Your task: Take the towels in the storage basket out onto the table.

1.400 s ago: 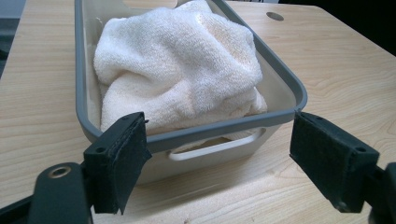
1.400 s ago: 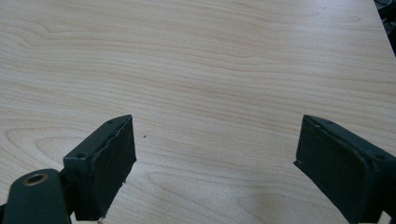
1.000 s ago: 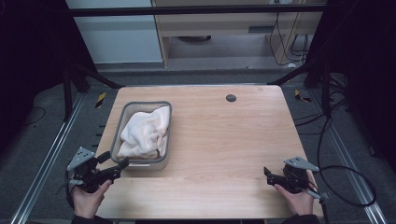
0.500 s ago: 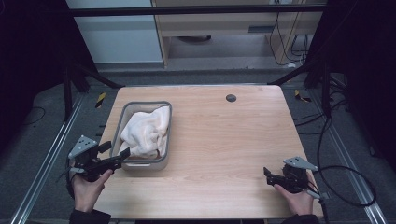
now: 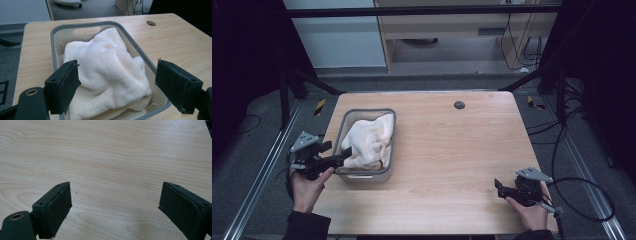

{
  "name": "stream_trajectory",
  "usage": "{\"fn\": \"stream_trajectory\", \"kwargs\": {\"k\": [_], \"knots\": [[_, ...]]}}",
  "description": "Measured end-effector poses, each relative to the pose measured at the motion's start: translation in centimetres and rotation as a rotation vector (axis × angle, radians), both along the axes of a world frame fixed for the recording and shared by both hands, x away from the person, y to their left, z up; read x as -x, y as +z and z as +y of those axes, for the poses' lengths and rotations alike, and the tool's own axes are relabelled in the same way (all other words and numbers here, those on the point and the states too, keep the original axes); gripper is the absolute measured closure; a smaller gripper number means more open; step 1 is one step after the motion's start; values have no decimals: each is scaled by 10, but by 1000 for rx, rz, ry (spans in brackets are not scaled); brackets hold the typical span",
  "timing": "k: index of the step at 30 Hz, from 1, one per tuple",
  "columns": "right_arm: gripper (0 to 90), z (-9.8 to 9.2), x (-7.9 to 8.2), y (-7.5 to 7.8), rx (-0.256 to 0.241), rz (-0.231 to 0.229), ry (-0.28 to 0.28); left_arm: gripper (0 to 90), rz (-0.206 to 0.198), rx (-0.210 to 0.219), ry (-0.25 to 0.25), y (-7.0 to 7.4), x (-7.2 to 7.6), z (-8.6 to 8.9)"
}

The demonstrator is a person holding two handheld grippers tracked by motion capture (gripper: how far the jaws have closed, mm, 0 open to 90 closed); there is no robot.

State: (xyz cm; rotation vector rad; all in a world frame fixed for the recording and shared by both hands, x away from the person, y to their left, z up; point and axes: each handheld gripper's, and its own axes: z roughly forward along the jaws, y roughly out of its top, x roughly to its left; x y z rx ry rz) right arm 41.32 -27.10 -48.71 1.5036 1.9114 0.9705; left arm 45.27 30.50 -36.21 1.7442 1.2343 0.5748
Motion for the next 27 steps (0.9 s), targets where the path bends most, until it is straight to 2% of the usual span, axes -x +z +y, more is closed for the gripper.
{"fn": "stream_trajectory", "kwargs": {"k": [16, 27], "knots": [[103, 0, -1, -1, -8, 13, 6, 174, 81, -57, -30, 6, -37, -18], [96, 0, -3, -2, -14, 28, 15, 165, 130, -103, -40, 5, -55, -30]]}}
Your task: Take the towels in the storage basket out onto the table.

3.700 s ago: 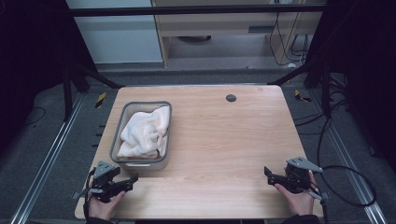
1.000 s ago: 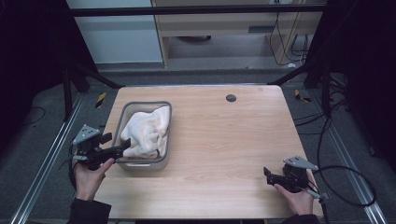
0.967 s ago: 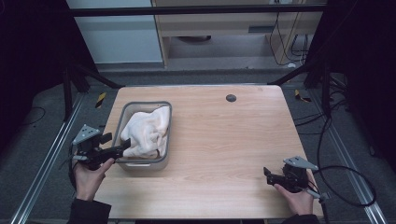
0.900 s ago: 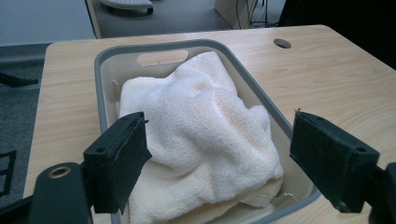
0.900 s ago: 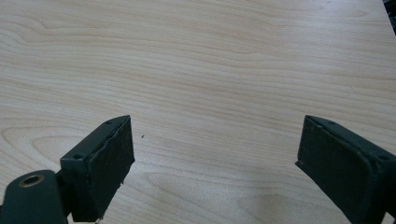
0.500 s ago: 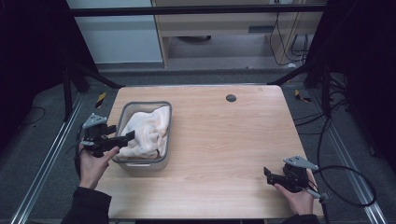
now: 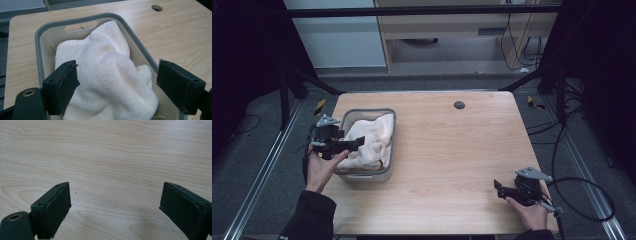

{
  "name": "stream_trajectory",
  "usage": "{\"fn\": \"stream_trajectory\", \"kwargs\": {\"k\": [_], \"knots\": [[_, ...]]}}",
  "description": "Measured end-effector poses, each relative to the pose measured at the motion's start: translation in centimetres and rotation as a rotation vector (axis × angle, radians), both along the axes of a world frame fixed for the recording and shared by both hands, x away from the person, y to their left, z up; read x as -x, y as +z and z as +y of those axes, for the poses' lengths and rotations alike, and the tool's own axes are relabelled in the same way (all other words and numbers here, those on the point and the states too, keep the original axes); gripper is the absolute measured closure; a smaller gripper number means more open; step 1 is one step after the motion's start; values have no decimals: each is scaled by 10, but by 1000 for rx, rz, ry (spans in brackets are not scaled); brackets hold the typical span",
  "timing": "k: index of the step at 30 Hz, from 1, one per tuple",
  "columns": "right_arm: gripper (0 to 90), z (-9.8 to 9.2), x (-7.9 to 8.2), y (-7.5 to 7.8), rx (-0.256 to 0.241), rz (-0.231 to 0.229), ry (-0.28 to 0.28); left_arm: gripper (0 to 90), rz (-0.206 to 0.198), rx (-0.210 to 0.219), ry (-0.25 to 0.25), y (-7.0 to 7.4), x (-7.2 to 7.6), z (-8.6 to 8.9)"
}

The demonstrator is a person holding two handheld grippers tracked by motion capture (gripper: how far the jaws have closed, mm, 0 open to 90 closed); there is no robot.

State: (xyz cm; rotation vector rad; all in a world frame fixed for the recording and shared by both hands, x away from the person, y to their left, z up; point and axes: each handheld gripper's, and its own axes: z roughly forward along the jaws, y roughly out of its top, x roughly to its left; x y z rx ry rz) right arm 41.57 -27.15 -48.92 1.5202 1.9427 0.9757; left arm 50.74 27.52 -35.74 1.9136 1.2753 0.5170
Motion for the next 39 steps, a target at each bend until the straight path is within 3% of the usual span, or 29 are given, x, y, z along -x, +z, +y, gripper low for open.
{"fn": "stream_trajectory", "kwargs": {"k": [25, 39], "knots": [[77, -2, -1, -1, -9, 21, 9, 76, 121, -108, 4, -15, -35, -24], [60, -2, -2, -2, -8, 33, 12, 24, 172, -119, 11, -33, -41, -28]]}}
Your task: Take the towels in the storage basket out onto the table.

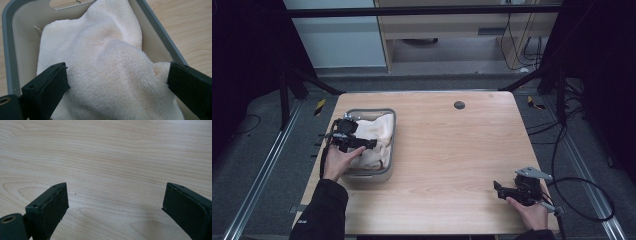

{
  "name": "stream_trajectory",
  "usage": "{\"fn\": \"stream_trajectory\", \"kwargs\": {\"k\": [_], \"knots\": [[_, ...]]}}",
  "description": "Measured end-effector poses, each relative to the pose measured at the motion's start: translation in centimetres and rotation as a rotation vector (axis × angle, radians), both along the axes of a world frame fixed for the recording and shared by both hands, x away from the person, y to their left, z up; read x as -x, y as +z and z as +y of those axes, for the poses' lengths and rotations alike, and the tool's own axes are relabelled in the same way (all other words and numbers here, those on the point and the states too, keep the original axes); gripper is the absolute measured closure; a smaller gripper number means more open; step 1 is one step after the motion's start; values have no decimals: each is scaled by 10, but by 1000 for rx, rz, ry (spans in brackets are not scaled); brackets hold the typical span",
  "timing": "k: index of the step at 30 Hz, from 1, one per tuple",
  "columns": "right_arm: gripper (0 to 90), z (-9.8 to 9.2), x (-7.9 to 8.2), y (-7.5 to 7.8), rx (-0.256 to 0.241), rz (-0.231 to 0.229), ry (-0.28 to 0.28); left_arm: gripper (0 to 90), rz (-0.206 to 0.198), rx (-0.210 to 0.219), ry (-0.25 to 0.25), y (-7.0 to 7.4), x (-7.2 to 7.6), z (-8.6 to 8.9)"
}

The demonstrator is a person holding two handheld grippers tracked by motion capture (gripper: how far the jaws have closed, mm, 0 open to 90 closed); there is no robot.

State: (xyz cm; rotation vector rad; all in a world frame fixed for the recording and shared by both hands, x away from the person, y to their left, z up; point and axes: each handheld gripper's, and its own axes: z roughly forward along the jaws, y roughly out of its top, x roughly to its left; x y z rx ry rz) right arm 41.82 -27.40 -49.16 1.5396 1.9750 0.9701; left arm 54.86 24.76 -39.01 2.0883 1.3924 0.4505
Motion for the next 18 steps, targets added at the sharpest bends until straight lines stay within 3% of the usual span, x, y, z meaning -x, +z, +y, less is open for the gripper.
{"fn": "stream_trajectory", "kwargs": {"k": [10, 18], "knots": [[52, 0, 0, 0, -3, 12, -1, 15, 29, 8, 18, -13, -1, 2], [44, 1, -1, -2, 5, 26, 4, 14, 72, -12, 12, -26, -2, 2]]}}
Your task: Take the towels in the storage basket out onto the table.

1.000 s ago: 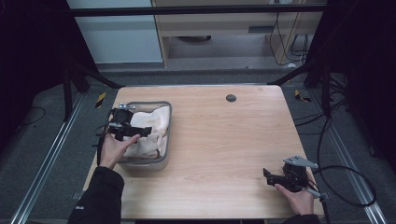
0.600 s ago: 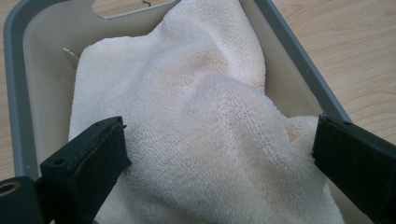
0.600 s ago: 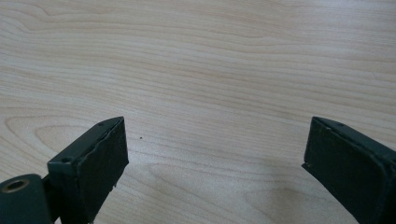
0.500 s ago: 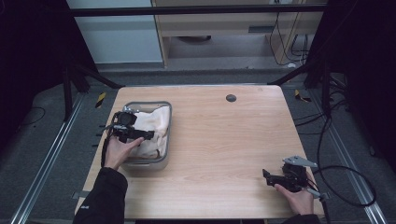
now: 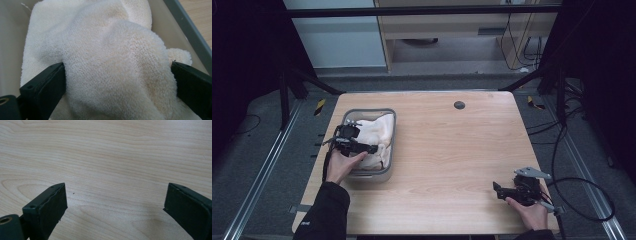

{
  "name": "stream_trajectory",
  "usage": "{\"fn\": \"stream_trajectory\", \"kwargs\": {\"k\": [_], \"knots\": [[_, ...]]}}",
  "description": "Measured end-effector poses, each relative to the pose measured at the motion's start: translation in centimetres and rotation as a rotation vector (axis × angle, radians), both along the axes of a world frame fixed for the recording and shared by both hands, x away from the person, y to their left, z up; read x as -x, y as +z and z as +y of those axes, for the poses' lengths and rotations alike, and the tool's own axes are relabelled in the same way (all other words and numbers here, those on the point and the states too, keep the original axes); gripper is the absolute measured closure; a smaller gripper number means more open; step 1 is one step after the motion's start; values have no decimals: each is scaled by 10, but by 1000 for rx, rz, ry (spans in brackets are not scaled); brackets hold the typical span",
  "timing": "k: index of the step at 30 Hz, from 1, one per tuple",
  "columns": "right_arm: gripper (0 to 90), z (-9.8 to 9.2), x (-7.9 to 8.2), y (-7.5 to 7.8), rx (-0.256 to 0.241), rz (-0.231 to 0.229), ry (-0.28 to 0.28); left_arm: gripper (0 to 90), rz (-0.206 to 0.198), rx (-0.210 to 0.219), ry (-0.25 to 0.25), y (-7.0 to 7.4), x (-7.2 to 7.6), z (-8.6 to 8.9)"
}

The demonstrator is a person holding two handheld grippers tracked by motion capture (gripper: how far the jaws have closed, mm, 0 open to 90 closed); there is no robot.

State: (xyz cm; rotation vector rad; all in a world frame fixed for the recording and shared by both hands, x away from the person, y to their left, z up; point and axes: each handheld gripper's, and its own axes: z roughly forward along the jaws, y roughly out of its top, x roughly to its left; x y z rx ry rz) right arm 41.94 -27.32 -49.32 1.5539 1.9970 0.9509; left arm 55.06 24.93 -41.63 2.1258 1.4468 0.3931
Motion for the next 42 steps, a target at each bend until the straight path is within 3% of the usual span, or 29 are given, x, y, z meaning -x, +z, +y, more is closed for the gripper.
{"fn": "stream_trajectory", "kwargs": {"k": [10, 26, 34, 42], "knots": [[42, 0, 0, 0, 1, 0, 2, 50, 38, -2, 3, -10, -1, 1], [41, 0, 0, 0, 4, 1, 7, 535, 61, -1, 29, -8, 4, 2], [40, 0, 0, 0, 3, 2, 9, 641, 28, 7, 31, -6, 7, 3], [40, 0, 0, 0, 3, 3, 8, 675, -57, 44, 30, 10, 19, 11]]}}
